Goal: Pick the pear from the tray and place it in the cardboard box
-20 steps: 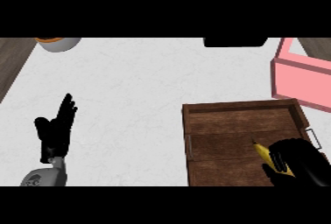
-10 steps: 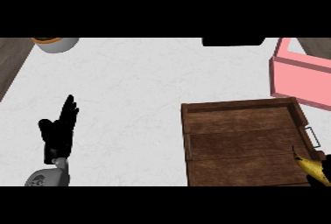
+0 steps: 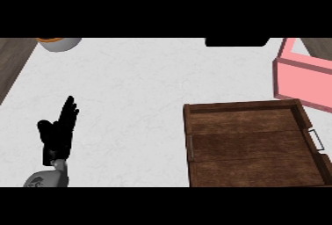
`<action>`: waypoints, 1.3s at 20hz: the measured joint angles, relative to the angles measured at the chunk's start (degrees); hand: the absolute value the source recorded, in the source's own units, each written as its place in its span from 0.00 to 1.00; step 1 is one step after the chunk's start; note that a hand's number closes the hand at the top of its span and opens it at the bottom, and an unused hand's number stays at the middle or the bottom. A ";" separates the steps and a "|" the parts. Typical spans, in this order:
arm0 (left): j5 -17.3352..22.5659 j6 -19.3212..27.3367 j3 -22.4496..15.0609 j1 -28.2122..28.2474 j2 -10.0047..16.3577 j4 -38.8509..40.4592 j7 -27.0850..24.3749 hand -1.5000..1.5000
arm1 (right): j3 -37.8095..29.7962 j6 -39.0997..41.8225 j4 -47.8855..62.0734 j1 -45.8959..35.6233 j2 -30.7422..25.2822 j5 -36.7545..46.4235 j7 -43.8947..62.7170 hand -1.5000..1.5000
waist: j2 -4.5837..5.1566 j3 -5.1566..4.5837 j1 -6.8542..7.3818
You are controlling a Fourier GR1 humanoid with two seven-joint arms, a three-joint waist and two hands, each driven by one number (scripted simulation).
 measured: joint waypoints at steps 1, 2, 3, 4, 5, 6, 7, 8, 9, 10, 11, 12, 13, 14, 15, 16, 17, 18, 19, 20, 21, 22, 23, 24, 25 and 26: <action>0.15 -0.36 0.05 0.13 0.16 -0.19 -0.06 0.50 | -1.33 0.53 1.27 -1.34 -0.70 -0.38 0.14 1.00 | 0.03 0.01 0.12; -0.04 -0.06 -0.05 -0.31 -0.03 -0.18 0.06 0.50 | -0.98 0.22 2.91 -3.48 -1.17 0.27 0.53 1.00 | 0.07 0.02 0.31; -0.29 0.03 -0.38 0.05 -0.14 -0.90 0.38 0.50 | -1.66 -0.05 5.24 -4.78 -1.73 0.69 -0.68 1.00 | 0.09 0.02 0.44; -0.44 0.26 -0.47 -0.52 -0.34 -0.62 0.50 0.50 | -2.69 0.20 7.48 -6.70 -2.74 0.08 -0.75 1.00 | 0.13 0.04 0.52; 0.02 -0.30 0.04 -0.54 0.23 -0.87 0.75 0.50 | -2.82 0.39 8.56 -8.38 -3.08 -0.01 -0.06 1.00 | 0.14 0.04 0.58; -0.17 -0.22 -0.14 -0.77 0.27 -1.24 1.34 0.50 | -2.15 -0.53 10.99 -10.45 -3.33 0.78 -0.33 1.00 | 0.17 0.04 0.78; -0.33 -0.01 -0.08 -1.36 0.28 -0.99 1.60 0.50 | -2.01 -0.65 13.16 -12.38 -3.86 0.91 -0.41 1.00 | 0.19 0.05 0.82; -0.05 -0.55 0.22 -1.31 0.65 -0.60 1.27 0.50 | -1.74 -1.01 15.95 -14.37 -4.50 1.20 -0.84 1.00 | 0.22 0.05 0.93; -0.21 -0.41 0.01 -1.29 0.41 -0.77 1.44 0.50 | -1.30 -1.65 18.95 -15.99 -4.81 1.69 -1.99 1.00 | 0.24 0.04 1.01; -0.26 -0.30 0.00 -1.62 0.27 -0.44 1.31 0.50 | -1.01 -1.97 22.53 -18.16 -5.71 1.87 -2.96 1.00 | 0.29 0.06 1.16; -0.37 -0.31 -0.25 -1.61 0.08 -0.61 1.36 0.50 | -0.17 -2.71 25.50 -20.37 -6.07 2.47 -3.42 1.00 | 0.31 0.06 1.27; -0.76 0.14 -0.71 -1.80 -0.52 -0.49 1.34 0.50 | 0.97 -3.79 28.00 -21.97 -5.79 3.40 -4.06 1.00 | 0.32 0.06 1.30; -0.73 0.04 -0.72 -1.50 -0.59 -0.46 0.87 0.50 | 1.75 -4.23 31.22 -24.11 -6.30 3.89 -4.87 1.00 | 0.34 0.07 1.41; -0.68 0.17 -0.61 -1.79 -0.85 0.20 0.41 0.50 | 2.61 -4.57 34.08 -26.27 -6.64 4.31 -5.31 1.00 | 0.36 0.07 1.42; -0.89 0.35 -0.69 -2.27 -0.98 0.65 0.34 0.50 | 3.09 -5.26 37.45 -27.69 -6.77 4.74 -6.91 1.00 | 0.38 0.06 1.45; -0.94 0.37 -0.67 -2.58 -0.76 0.24 1.11 0.50 | 3.85 -6.08 40.82 -29.37 -6.82 5.38 -8.25 1.00 | 0.40 0.07 1.56; -1.16 0.43 -0.90 -3.01 -0.94 0.75 1.13 0.50 | 5.13 -7.04 43.90 -31.71 -6.61 6.30 -8.76 1.00 | 0.45 0.09 1.73; -1.13 0.39 -1.03 -2.68 -1.16 0.64 0.91 0.50 | 6.09 -8.72 47.35 -33.29 -6.39 7.59 -10.42 1.00 | 0.50 0.09 1.93; -1.02 0.30 -0.99 -3.02 -1.19 0.79 0.94 0.50 | 6.79 -9.56 51.17 -35.47 -7.02 8.58 -12.04 1.00 | 0.56 0.11 2.06; -1.01 0.18 -0.92 -3.07 -1.15 1.17 0.37 0.50 | 7.65 -11.03 54.73 -37.59 -6.90 9.77 -13.16 1.00 | 0.64 0.11 2.32; -1.25 0.56 -1.10 -3.07 -1.48 1.26 0.45 0.50 | 8.28 -11.88 58.21 -39.19 -7.01 10.54 -14.98 1.00 | 0.63 0.11 2.28; -1.11 0.29 -1.12 -2.57 -1.54 1.24 -0.19 0.50 | 8.69 -12.88 61.96 -40.80 -7.15 11.32 -16.68 1.00 | 0.68 0.12 2.46; -1.20 0.27 -1.08 -3.17 -1.42 1.70 0.00 0.50 | 9.13 -14.15 65.63 -42.51 -7.34 12.30 -18.34 1.00 | 0.73 0.13 2.49; -1.68 0.84 -1.57 -3.33 -1.99 1.72 0.21 0.50 | 9.99 -16.06 68.45 -44.07 -7.05 13.81 -19.36 1.00 | 0.77 0.15 2.63; -1.42 0.61 -1.25 -3.46 -1.78 2.04 0.07 0.50 | 10.93 -18.00 70.71 -45.28 -6.70 15.42 -20.04 1.00 | 0.77 0.14 2.61; -1.42 0.44 -1.23 -3.90 -1.60 2.24 0.25 0.50 | 11.50 -20.09 73.63 -46.30 -6.47 16.90 -20.98 1.00 | 0.85 0.15 2.77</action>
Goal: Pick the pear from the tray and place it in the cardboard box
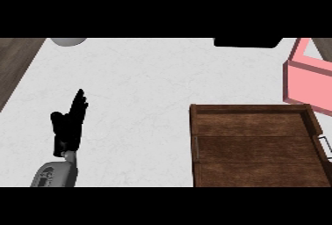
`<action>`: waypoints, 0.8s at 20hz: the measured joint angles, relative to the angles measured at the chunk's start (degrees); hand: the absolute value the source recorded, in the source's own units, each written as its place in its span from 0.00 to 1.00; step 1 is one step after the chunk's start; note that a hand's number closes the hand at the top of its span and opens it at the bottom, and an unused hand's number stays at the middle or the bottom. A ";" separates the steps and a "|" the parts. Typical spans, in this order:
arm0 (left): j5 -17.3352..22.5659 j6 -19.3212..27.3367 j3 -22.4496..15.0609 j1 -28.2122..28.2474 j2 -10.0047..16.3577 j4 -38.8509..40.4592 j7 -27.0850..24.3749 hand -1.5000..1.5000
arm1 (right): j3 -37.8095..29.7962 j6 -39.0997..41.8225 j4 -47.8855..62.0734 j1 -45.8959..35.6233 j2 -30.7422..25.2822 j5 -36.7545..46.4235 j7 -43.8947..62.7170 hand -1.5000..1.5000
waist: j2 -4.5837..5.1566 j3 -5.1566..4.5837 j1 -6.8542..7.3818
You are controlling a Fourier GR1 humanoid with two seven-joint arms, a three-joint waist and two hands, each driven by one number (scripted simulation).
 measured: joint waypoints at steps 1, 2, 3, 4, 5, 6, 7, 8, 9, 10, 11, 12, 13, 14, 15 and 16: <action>0.00 -0.06 -0.08 -0.27 -0.07 0.07 -0.04 0.50 | -0.09 -1.17 3.23 -1.52 0.39 0.48 -0.38 1.00 | 0.08 0.03 0.18; -0.04 -0.08 -0.14 -0.22 -0.11 0.13 -0.19 0.50 | 0.20 -1.79 6.11 -3.55 0.84 1.14 0.05 1.00 | 0.12 0.04 0.38; -0.03 -0.20 -0.11 -0.30 0.03 0.07 -0.19 0.50 | 0.09 -2.13 9.21 -4.89 0.75 1.49 -0.44 0.00 | 0.17 0.04 0.49; -0.24 0.09 -0.18 -0.73 -0.09 0.17 -0.09 0.50 | 0.16 -2.56 11.85 -6.15 1.24 1.88 -0.27 0.00 | 0.19 0.04 0.53; -0.25 -0.03 -0.25 -0.52 -0.06 -0.03 -0.27 0.50 | 0.12 -2.21 14.43 -7.56 1.29 2.04 -0.25 0.00 | 0.22 0.06 0.63; -0.14 -0.32 -0.12 -0.40 0.22 0.00 -0.42 0.50 | -0.17 -2.11 16.86 -8.36 1.51 1.93 -0.75 0.00 | 0.26 0.06 0.71; -0.04 -0.50 -0.07 -0.12 0.27 0.05 -0.82 0.50 | -0.33 -1.96 19.03 -9.23 1.90 1.83 -1.47 0.00 | 0.31 0.08 0.81; 0.02 -0.56 -0.06 -0.12 0.27 -0.08 -0.79 0.50 | -0.82 -1.69 21.14 -9.84 1.85 1.48 -2.65 0.00 | 0.39 0.11 0.93; 0.10 -0.85 -0.05 0.27 0.37 0.06 -1.24 0.50 | -1.19 -1.06 22.99 -10.67 1.80 1.14 -3.65 0.00 | 0.42 0.13 0.98; 0.21 -0.88 0.13 -0.21 0.50 0.22 -0.90 0.50 | -1.91 -0.42 24.61 -11.21 1.63 0.45 -4.99 0.00 | 0.47 0.15 0.93; 0.23 -0.89 0.12 -0.26 0.53 0.01 -0.56 0.50 | -2.59 -0.13 26.15 -11.66 1.45 -0.11 -6.29 0.00 | 0.52 0.17 1.01; 0.04 -0.73 -0.18 -0.37 0.36 -0.46 -0.14 0.50 | -3.31 0.59 27.45 -12.38 1.54 -0.85 -7.18 0.00 | 0.54 0.20 1.10; 0.15 -0.86 -0.19 -0.22 0.47 -0.93 0.29 0.50 | -4.07 1.46 28.39 -12.94 1.67 -1.76 -8.45 0.00 | 0.47 0.21 1.03; 0.11 -0.83 -0.27 -0.14 0.39 -1.04 0.25 0.50 | -4.88 2.46 29.33 -13.49 1.58 -2.66 -9.84 0.00 | 0.50 0.22 1.06; 0.18 -0.81 -0.37 -0.13 0.22 -1.34 0.50 0.50 | -5.88 4.20 30.16 -14.08 1.27 -3.87 -11.13 0.00 | 0.48 0.24 1.01; 0.35 -0.92 -0.34 0.14 0.26 -1.77 0.79 0.50 | -7.10 5.97 30.97 -14.28 0.97 -5.29 -12.51 0.00 | 0.40 0.23 0.87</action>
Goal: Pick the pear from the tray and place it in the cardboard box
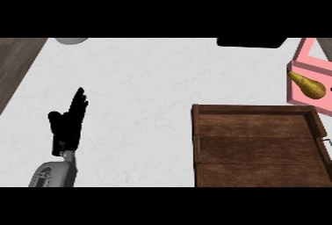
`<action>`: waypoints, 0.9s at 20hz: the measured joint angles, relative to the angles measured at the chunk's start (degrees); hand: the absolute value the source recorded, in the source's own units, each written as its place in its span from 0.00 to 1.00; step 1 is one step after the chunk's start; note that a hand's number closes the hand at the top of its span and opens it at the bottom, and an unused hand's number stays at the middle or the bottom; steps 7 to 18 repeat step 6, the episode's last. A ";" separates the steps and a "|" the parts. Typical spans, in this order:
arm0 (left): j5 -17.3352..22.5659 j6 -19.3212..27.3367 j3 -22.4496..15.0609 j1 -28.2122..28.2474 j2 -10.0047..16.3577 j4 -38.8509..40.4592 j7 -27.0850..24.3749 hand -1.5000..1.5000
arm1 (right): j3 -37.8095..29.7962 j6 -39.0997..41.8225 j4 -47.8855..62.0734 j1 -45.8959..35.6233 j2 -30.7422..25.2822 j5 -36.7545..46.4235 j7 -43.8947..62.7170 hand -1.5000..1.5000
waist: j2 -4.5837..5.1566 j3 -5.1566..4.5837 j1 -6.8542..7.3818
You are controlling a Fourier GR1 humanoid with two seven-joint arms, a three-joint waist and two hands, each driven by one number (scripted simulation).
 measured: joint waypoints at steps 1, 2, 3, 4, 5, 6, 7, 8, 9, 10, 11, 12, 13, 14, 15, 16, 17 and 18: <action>-0.01 0.10 0.01 0.29 0.01 -0.38 0.08 0.50 | -1.14 1.66 0.95 -0.22 -0.46 -1.25 -1.06 0.00 | -0.01 0.01 -0.03; 0.05 -0.10 -0.05 0.94 0.11 -0.89 0.03 0.50 | -2.28 3.55 1.93 -0.33 -1.10 -2.48 -1.88 0.00 | -0.05 0.01 -0.06; 0.08 -0.09 -0.09 1.41 0.03 -1.20 -0.02 0.50 | -3.57 5.30 2.93 -0.27 -1.47 -3.87 -2.63 0.00 | -0.09 0.01 -0.20; -0.05 0.16 -0.19 1.24 -0.26 -1.04 -0.16 0.50 | -4.85 6.86 3.92 -0.76 -1.90 -5.19 -2.74 0.00 | 0.00 0.03 -0.23; -0.05 0.16 -0.07 1.12 -0.07 -1.01 0.13 0.50 | -5.84 8.32 4.82 -0.89 -2.30 -6.26 -2.88 0.00 | -0.02 0.00 -0.37; -0.10 0.21 -0.16 1.22 -0.17 -1.16 0.07 0.50 | -6.76 9.44 5.70 -0.67 -3.35 -7.12 -2.87 0.00 | 0.07 0.03 -0.34; -0.10 0.21 -0.16 1.22 -0.17 -1.16 0.07 0.50 | -6.76 9.44 5.70 -0.67 -3.35 -7.12 -2.87 0.00 | 0.07 0.03 -0.34; -0.10 0.21 -0.16 1.22 -0.17 -1.16 0.07 0.50 | -6.76 9.44 5.70 -0.67 -3.35 -7.12 -2.87 0.00 | 0.07 0.03 -0.34; -0.10 0.21 -0.16 1.22 -0.17 -1.16 0.07 0.50 | -6.76 9.44 5.70 -0.67 -3.35 -7.12 -2.87 0.00 | 0.07 0.03 -0.34; -0.10 0.21 -0.16 1.22 -0.17 -1.16 0.07 0.50 | -6.76 9.44 5.70 -0.67 -3.35 -7.12 -2.87 0.00 | 0.07 0.03 -0.34; -0.10 0.21 -0.16 1.22 -0.17 -1.16 0.07 0.50 | -6.76 9.44 5.70 -0.67 -3.35 -7.12 -2.87 0.00 | 0.07 0.03 -0.34; -0.10 0.21 -0.16 1.22 -0.17 -1.16 0.07 0.50 | -6.76 9.44 5.70 -0.67 -3.35 -7.12 -2.87 0.00 | 0.07 0.03 -0.34; -0.10 0.21 -0.16 1.22 -0.17 -1.16 0.07 0.50 | -6.76 9.44 5.70 -0.67 -3.35 -7.12 -2.87 0.00 | 0.07 0.03 -0.34; -0.10 0.21 -0.16 1.22 -0.17 -1.16 0.07 0.50 | -6.76 9.44 5.70 -0.67 -3.35 -7.12 -2.87 0.00 | 0.07 0.03 -0.34; -0.10 0.21 -0.16 1.22 -0.17 -1.16 0.07 0.50 | -6.76 9.44 5.70 -0.67 -3.35 -7.12 -2.87 0.00 | 0.07 0.03 -0.34; -0.10 0.21 -0.16 1.22 -0.17 -1.16 0.07 0.50 | -6.76 9.44 5.70 -0.67 -3.35 -7.12 -2.87 0.00 | 0.07 0.03 -0.34; -0.10 0.21 -0.16 1.22 -0.17 -1.16 0.07 0.50 | -6.76 9.44 5.70 -0.67 -3.35 -7.12 -2.87 0.00 | 0.07 0.03 -0.34; -0.10 0.21 -0.16 1.22 -0.17 -1.16 0.07 0.50 | -6.76 9.44 5.70 -0.67 -3.35 -7.12 -2.87 0.00 | 0.07 0.03 -0.34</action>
